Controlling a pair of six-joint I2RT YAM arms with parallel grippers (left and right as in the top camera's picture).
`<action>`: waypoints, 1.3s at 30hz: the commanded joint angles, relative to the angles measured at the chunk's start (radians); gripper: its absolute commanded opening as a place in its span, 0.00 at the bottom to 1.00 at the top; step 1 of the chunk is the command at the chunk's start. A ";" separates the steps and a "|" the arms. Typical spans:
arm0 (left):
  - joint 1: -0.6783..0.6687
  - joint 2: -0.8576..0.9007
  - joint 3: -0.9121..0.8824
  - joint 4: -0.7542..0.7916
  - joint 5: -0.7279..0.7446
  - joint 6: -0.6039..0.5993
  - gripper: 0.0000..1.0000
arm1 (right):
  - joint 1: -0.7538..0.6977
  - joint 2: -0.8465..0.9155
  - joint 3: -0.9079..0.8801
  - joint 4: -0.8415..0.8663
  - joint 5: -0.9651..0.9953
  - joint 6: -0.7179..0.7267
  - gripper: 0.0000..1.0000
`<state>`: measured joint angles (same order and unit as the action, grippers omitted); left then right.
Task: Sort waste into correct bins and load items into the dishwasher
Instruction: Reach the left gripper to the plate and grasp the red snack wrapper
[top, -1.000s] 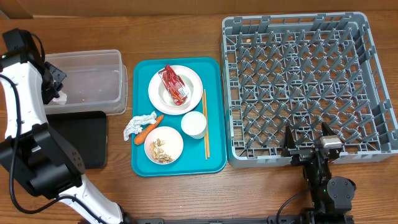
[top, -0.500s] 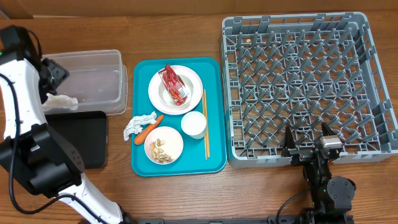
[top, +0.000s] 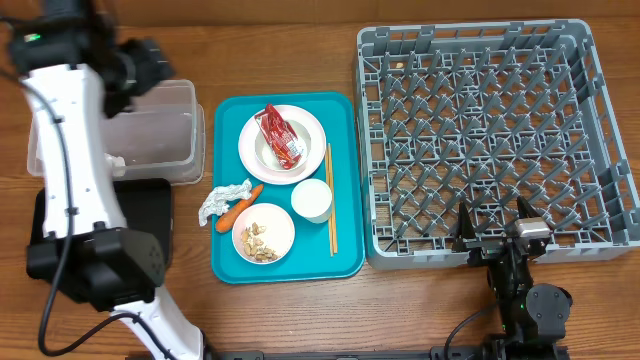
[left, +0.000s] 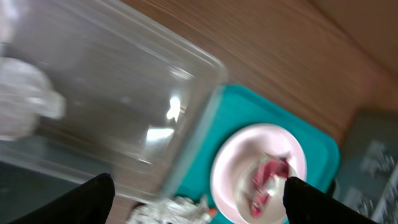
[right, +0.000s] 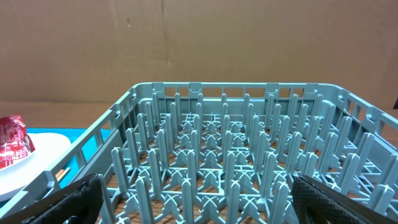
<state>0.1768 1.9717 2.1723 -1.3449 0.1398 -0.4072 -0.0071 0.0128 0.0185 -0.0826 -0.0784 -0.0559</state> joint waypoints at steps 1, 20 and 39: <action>-0.099 -0.015 0.014 -0.010 0.044 0.026 0.91 | -0.006 -0.010 -0.011 0.005 -0.002 0.004 1.00; -0.438 -0.014 -0.028 -0.019 -0.046 0.026 0.79 | -0.006 -0.010 -0.011 0.005 -0.002 0.004 1.00; -0.484 -0.014 -0.428 0.202 -0.080 -0.047 0.68 | -0.006 -0.010 -0.011 0.005 -0.002 0.004 1.00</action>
<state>-0.3061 1.9717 1.7893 -1.1736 0.0898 -0.4274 -0.0071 0.0128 0.0185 -0.0822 -0.0784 -0.0559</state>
